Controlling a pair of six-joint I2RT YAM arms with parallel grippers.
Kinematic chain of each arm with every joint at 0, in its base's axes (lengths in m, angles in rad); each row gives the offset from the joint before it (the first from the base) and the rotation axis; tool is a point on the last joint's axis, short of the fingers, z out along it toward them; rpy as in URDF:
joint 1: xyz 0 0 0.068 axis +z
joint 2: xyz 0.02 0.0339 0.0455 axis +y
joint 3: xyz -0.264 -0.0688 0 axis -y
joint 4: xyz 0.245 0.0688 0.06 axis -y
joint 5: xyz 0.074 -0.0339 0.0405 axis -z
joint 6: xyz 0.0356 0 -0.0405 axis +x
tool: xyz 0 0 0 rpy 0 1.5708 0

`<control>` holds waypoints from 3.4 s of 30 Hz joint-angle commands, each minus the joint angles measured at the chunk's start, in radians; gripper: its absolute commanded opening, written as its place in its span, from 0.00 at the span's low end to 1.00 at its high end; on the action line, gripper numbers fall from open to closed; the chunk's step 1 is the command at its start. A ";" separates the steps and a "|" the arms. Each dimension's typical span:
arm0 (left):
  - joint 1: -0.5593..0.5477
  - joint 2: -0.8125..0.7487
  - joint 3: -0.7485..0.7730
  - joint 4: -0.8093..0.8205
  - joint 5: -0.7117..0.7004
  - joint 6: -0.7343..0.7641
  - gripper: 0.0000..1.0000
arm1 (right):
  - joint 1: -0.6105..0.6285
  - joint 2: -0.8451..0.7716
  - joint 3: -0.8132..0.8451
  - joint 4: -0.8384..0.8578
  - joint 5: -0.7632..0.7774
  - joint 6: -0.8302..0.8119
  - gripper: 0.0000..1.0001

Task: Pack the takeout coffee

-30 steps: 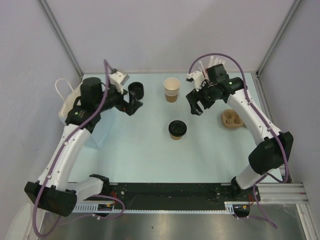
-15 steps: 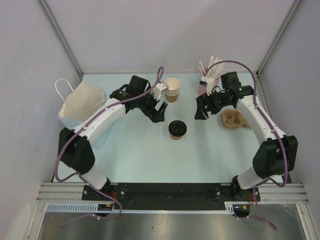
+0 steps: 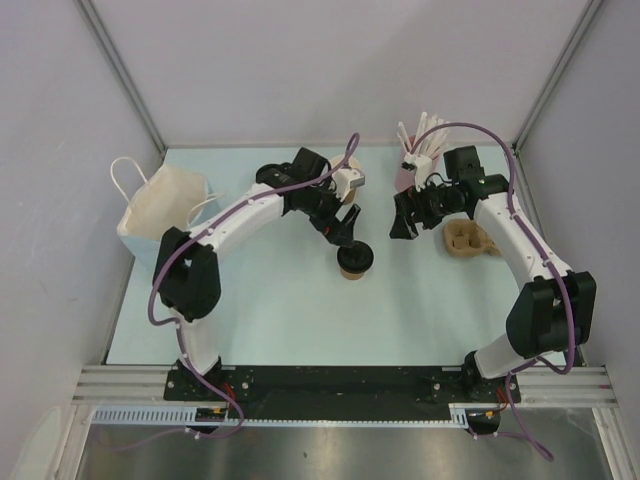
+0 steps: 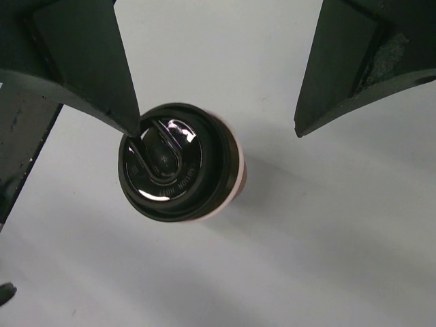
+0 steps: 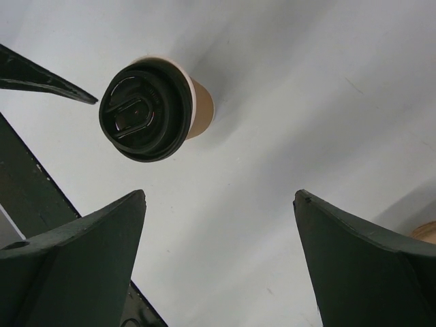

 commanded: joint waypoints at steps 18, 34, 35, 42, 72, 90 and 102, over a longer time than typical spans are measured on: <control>-0.009 0.173 0.125 -0.041 0.134 -0.004 0.99 | 0.006 -0.048 -0.016 0.045 0.014 -0.012 0.93; -0.009 0.193 0.082 -0.035 0.152 -0.003 0.79 | 0.008 -0.058 -0.019 0.048 0.020 -0.015 0.93; -0.008 0.195 0.081 -0.036 0.157 0.000 0.76 | 0.008 -0.061 -0.019 0.046 0.020 -0.015 0.93; -0.009 0.218 0.064 -0.051 0.148 0.011 0.62 | 0.008 -0.066 -0.019 0.048 0.023 -0.017 0.93; 0.010 0.187 0.171 -0.096 0.103 0.051 0.66 | 0.178 0.080 -0.019 0.112 0.013 0.062 0.94; 0.038 0.114 0.245 -0.147 0.135 0.048 0.74 | 0.109 0.199 0.026 0.198 -0.185 0.217 0.94; 0.155 -0.061 0.030 -0.101 0.143 0.062 0.76 | 0.134 0.305 0.052 0.183 -0.169 0.224 0.94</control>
